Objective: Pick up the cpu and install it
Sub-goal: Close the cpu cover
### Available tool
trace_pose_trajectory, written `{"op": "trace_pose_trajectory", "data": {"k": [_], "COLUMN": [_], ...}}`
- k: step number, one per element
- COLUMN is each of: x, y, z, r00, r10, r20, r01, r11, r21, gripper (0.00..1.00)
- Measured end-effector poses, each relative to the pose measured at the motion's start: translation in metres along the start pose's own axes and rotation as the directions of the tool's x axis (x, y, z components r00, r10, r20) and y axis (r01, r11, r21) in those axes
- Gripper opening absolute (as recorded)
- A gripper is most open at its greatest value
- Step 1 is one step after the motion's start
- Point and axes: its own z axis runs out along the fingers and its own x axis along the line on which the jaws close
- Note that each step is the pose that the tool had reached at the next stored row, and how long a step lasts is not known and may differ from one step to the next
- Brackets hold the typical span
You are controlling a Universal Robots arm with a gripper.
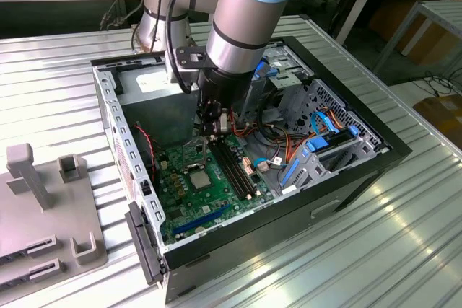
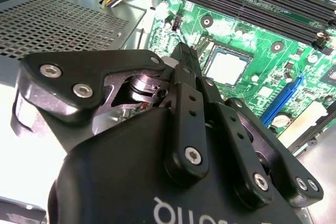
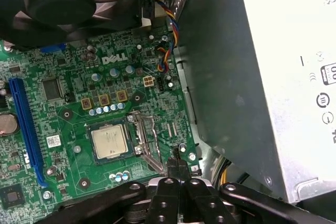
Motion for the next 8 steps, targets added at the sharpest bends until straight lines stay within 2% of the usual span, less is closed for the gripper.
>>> {"op": "trace_pose_trajectory", "data": {"k": [8], "x": [0.0], "y": [0.0], "z": [-0.0006], "r00": [0.9993], "r10": [-0.038], "r20": [-0.0022], "r01": [0.038], "r11": [0.9993], "r21": [-0.0027], "gripper": [0.11]}}
